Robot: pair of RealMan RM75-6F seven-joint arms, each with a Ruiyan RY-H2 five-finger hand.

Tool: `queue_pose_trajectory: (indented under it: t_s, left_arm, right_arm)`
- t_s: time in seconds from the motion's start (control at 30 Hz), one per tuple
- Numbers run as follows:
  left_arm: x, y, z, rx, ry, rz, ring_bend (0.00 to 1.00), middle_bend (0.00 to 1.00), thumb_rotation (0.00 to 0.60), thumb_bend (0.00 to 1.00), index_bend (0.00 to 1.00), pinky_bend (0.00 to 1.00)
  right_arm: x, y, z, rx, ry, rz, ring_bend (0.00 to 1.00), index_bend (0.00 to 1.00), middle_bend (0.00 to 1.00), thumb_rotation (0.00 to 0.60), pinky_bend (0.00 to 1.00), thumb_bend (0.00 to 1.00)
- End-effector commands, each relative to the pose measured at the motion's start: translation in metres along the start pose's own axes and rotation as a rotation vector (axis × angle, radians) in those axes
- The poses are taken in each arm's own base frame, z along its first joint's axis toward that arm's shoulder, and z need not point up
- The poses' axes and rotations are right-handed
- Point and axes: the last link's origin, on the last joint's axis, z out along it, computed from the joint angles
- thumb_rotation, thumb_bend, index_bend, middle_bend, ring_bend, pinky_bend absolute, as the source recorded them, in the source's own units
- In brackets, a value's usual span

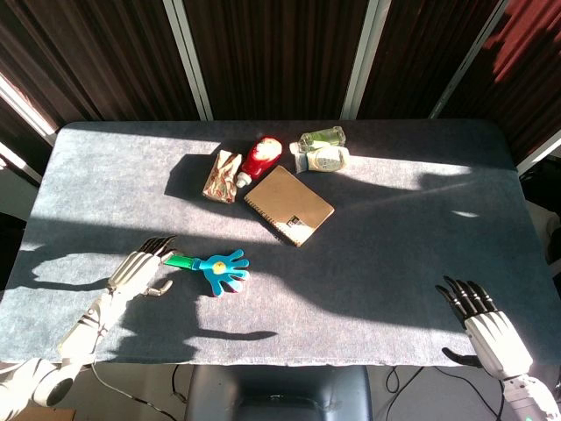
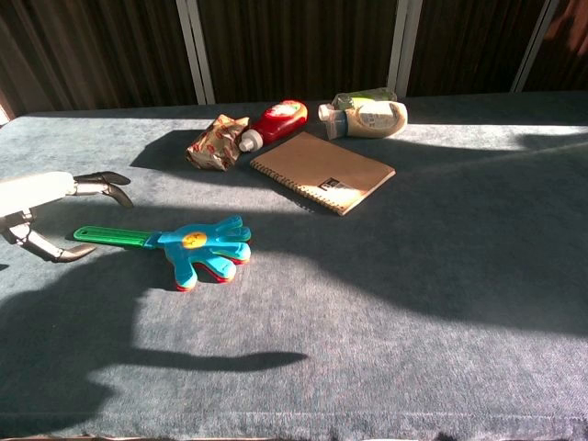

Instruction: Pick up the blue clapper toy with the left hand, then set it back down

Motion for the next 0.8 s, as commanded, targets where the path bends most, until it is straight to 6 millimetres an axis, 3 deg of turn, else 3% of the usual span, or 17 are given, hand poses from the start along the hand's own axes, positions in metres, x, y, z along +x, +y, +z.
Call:
queue_pose_trajectory:
  t_s: [0.03, 0.27, 0.8]
  left_arm:
    - [-0.006, 0.007, 0.015, -0.009, -0.022, -0.016, 0.0, 0.0, 0.6, 0.39, 0.25, 0.0]
    - [-0.016, 0.01, 0.043, 0.022, -0.017, 0.04, 0.0, 0.0, 0.6, 0.4, 0.29, 0.0]
    - [-0.026, 0.012, 0.053, 0.025, -0.046, 0.021, 0.0, 0.0, 0.6, 0.39, 0.37, 0.0]
  right_arm:
    - [-0.001, 0.0, 0.0, 0.004, -0.004, 0.001, 0.0, 0.0, 0.0, 0.6, 0.0, 0.06]
    - [0.004, 0.002, -0.001, 0.002, 0.015, 0.022, 0.0, 0.0, 0.0, 0.6, 0.0, 0.06]
    - [0.012, 0.005, -0.004, -0.007, 0.042, 0.038, 0.0, 0.0, 0.0, 0.6, 0.0, 0.06]
